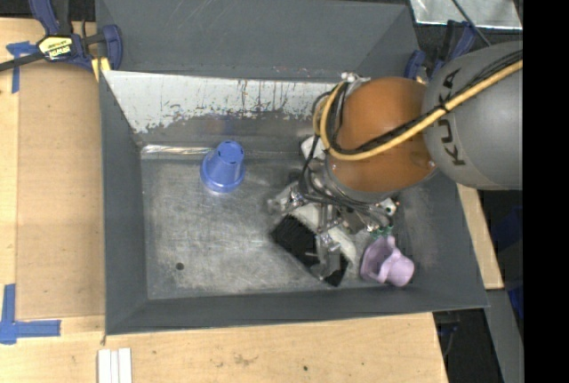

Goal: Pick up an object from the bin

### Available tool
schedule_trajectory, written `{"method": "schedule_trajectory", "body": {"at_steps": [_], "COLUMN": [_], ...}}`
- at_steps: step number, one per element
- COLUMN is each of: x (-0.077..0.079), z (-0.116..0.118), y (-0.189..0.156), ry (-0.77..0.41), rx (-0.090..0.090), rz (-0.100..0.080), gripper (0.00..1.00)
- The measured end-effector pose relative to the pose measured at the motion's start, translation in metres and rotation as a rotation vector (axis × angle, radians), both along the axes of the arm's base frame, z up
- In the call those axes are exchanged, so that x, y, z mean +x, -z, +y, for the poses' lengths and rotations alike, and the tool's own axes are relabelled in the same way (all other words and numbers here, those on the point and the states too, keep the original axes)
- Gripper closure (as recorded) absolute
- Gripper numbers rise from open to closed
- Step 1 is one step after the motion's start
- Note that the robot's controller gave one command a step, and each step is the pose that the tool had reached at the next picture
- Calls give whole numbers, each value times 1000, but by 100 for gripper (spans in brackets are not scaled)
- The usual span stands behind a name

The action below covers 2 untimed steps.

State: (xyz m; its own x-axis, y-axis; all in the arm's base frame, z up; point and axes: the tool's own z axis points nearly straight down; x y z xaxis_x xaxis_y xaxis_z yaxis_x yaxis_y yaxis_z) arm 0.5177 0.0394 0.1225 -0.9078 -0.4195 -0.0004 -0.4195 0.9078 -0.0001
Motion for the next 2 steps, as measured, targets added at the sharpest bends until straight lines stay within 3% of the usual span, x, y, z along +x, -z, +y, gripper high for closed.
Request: {"method": "schedule_trajectory", "body": {"at_steps": [1, 2], "x": [41, 41], "z": [-21, -21], "y": [48, 48], "ry": [-100, -99], "rx": [7, 7], "rz": [-9, -9], "gripper": [100, 100]}}
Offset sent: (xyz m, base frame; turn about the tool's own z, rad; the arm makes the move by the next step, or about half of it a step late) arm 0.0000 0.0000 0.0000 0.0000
